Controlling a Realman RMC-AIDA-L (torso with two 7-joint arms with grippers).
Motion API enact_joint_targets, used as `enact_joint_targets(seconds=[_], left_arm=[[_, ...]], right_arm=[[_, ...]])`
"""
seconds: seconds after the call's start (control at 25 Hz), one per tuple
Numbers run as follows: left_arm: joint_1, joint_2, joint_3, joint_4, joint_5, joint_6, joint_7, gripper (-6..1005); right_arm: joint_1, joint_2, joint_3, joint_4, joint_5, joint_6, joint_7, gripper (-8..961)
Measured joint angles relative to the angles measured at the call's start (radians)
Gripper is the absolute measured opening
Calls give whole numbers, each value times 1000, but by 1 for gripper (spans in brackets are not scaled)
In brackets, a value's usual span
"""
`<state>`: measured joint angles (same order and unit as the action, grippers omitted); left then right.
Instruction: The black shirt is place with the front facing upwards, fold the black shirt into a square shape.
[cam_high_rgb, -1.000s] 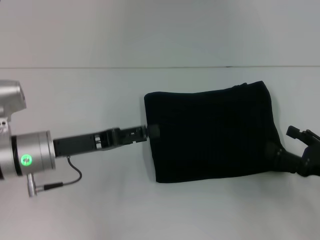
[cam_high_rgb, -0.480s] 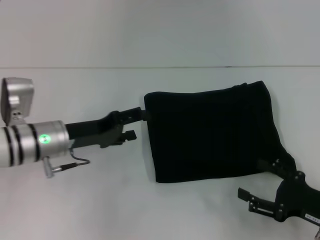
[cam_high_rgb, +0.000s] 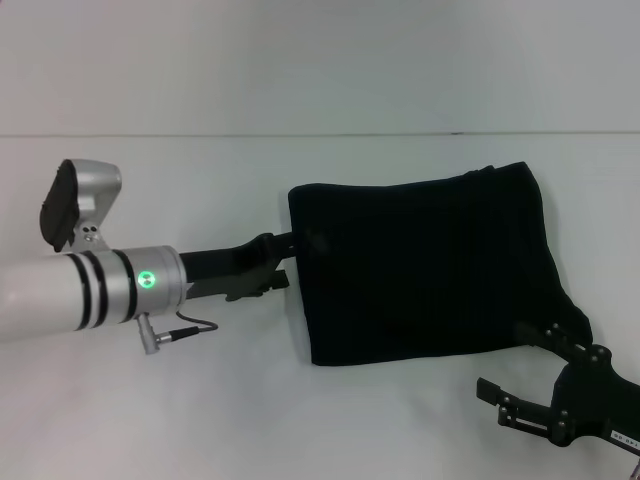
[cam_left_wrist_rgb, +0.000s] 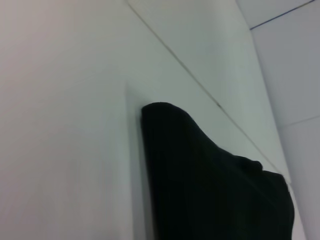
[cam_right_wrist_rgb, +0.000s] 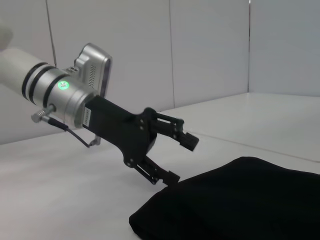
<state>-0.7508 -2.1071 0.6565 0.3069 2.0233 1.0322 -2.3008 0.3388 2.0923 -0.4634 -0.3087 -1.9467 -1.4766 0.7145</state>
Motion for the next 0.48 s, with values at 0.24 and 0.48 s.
enact_joint_targets(seconds=[0.24, 0.48], left_arm=[[-13, -22, 18, 0, 0, -45, 0, 949], [-33, -46, 40, 0, 0, -99, 0, 949]], right_arm=[[1, 0, 1, 0, 0, 2, 0, 938], [1, 0, 6, 1, 5, 0, -1, 938]])
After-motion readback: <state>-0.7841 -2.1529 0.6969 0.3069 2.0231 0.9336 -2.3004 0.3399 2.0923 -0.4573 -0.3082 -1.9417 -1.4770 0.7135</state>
